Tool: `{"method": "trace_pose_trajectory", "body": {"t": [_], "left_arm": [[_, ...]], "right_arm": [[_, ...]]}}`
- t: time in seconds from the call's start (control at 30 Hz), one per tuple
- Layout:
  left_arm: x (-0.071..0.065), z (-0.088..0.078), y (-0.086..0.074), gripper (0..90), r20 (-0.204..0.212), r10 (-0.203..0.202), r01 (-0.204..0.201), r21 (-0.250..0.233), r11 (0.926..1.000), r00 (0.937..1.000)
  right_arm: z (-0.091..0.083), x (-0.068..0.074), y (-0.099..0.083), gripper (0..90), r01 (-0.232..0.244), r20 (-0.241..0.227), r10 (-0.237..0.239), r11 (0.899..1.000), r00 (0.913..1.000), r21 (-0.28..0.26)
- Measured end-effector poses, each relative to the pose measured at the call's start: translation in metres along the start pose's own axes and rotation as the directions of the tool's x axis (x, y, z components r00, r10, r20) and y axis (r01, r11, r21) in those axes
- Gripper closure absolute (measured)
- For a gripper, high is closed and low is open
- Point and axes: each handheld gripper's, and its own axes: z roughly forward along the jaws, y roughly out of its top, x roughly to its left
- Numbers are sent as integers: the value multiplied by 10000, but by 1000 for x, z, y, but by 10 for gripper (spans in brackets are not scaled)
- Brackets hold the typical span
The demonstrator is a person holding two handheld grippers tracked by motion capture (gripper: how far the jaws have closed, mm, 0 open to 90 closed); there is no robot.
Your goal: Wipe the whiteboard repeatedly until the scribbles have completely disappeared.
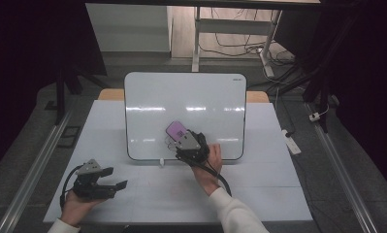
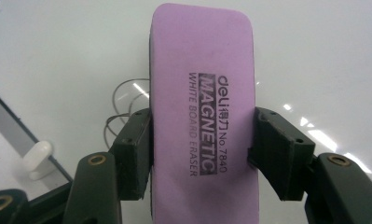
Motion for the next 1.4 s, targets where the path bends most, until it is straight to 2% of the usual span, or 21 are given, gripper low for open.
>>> {"method": "trace_pose_trajectory", "body": {"t": [0.27, 0.5, 0.7, 0.93, 1.0, 1.1, 1.2, 1.27, 1.33, 1.4], "left_arm": [[1, -1, 0, 200, -23, -31, 31, -25, 10000, 10000], [1, -1, 0, 200, -19, -28, 28, -23, 10000, 10000], [2, -2, -1, 200, -35, -33, 33, -31, 10000, 10000], [2, -1, -1, 200, -35, -29, 29, -25, 10000, 10000], [2, -2, -1, 200, -13, -39, 39, -33, 10000, 10000], [2, -2, -1, 200, -14, -46, 46, -61, 10000, 10000], [2, -2, -1, 200, -25, -22, 21, -60, 10000, 10000], [2, -3, 0, 200, -39, -18, 18, -73, 10000, 10000], [1, -3, 0, 200, -27, -38, 38, -82, 10000, 10000], [1, -3, 0, 200, -30, -39, 38, -85, 10000, 10000]], "right_arm": [[4, 23, 0, 405, 682, -198, -681, 9977, 9975, 46], [7, 46, -1, 405, 1298, -650, -1292, 9915, 9895, 52], [9, 58, -2, 405, 1441, -1154, -1418, 9895, 9832, 119], [9, 56, -1, 405, 1148, -1476, -1116, 9933, 9827, 136], [9, 50, -1, 405, 658, -1570, -637, 9978, 9855, 78], [6, 34, 2, 405, 278, -974, -280, 9996, 9948, -41], [3, 13, 2, 405, -377, -654, 367, 9992, 9972, -143], [3, 9, 2, 405, -396, -557, 386, 9991, 9977, -166], [4, 14, 3, 405, -187, -494, 178, 9997, 9986, -174], [7, 23, 5, 405, -39, -679, 27, 9998, 9977, -178]]}}
